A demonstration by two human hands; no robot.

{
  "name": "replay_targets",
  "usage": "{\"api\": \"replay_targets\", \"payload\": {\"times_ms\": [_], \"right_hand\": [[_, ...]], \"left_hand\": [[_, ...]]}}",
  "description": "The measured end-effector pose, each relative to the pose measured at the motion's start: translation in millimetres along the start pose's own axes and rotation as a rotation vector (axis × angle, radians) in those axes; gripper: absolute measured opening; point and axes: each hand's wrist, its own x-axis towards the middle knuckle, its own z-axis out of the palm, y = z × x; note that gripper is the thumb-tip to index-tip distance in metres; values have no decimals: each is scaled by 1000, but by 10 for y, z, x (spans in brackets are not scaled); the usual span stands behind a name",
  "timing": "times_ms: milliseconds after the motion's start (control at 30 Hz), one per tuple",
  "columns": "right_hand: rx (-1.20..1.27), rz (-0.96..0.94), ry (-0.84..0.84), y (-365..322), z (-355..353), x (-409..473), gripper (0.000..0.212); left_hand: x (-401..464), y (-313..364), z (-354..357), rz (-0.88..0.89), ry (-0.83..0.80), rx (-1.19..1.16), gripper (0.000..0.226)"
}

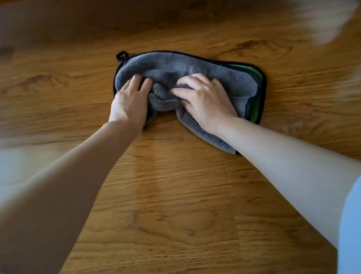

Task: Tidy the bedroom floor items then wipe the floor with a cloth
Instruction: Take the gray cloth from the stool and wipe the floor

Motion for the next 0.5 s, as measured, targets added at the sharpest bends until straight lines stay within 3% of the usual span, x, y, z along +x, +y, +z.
{"api": "replay_targets", "payload": {"times_ms": [267,500], "right_hand": [[-47,47,-36,-12,0,150,37],[-117,93,-170,-168,-89,13,41]], "left_hand": [[95,68,-78,-57,-92,91,69],[-32,160,-91,-142,-91,2,58]]}}
